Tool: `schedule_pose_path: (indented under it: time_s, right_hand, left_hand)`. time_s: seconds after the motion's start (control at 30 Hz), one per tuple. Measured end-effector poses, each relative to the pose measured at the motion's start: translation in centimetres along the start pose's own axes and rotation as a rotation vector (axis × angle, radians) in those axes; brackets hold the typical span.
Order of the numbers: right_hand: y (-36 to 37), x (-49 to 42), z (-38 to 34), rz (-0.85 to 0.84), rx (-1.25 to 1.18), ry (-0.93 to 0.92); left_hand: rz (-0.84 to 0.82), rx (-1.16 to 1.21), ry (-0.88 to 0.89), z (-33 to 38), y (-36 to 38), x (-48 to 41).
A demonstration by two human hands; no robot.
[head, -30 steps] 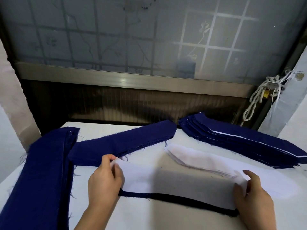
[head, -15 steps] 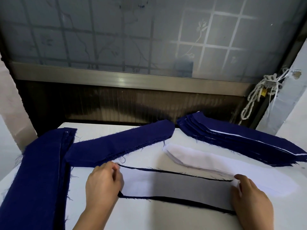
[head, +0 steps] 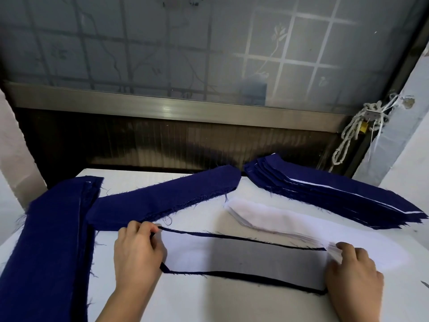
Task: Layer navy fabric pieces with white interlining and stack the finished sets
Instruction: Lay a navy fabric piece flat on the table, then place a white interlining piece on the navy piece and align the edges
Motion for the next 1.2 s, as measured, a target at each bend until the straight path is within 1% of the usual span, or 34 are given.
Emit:
schedule_pose_path:
  time_s: [0.07,0.13,0.2,0.37,0.47,0.5,0.63,0.77,0.9,1.0,1.07,1.13,1.2]
  right_hand:
    - [0.0,0.1,-0.1,0.027,0.027,-0.013]
    - [0.2,0.0,-0.4,0.042,0.051,-0.098]
    - [0.7,-0.3,-1.2,0.021,0.066,-0.212]
    - [2.6,-2.0,-6.5,-0.164,0.038,-0.487]
    - [4.6,-3.4,-10.2,-0.357,-0.016,-0.546]
    - [5.2,-3.6,-11.5,-0.397,-0.02,-0.567]
    - [7.1,-3.7,-15.5,-0.435,0.015,-0.686]
    - [8.2,-3.7,-17.4,-0.456,0.221,-0.694]
    - [8.5,-3.7,-17.3,-0.44,0.262,-0.689]
    - [8.2,-3.6,-17.1,-0.454,0.229,-0.664]
    - [8.0,-3.8,-16.8,-0.477,0.166,-0.633]
    - [8.0,-4.1,-16.4,-0.51,0.069,-0.56]
    - [7.9,-4.3,-15.8,-0.562,-0.074,-0.446]
  left_hand:
    - [0.0,-0.031,0.043,0.3,0.0,0.0]
    - [-0.002,-0.044,0.093,0.5,0.0,0.1]
    - [-0.007,-0.052,0.13,0.7,-0.1,0.1]
    - [-0.03,-0.024,0.166,1.0,-0.2,0.1]
    - [-0.041,-0.02,0.192,1.1,-0.2,0.2]
    - [-0.045,-0.019,0.188,1.1,-0.2,0.2]
    - [-0.058,-0.016,0.183,1.0,-0.3,0.1]
    - [-0.063,-0.001,0.196,0.9,-0.1,0.2]
    - [-0.064,0.012,0.184,0.7,0.2,0.1]
    - [-0.066,0.014,0.183,0.6,0.3,0.2]
    - [-0.06,0.017,0.184,0.5,0.3,0.2]
    - [-0.055,0.016,0.183,0.4,0.4,0.1]
    - [-0.049,0.015,0.191,0.3,0.5,0.1]
Point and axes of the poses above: each hand's wrist, its own x-axis away from the middle knuckle, its own y-axis out of the palm, z = x × y, the point moved 1 cm from there along -x, towards the middle knuckle, and after that the axes turned 10 degrees about y, right-handed, at the moved point
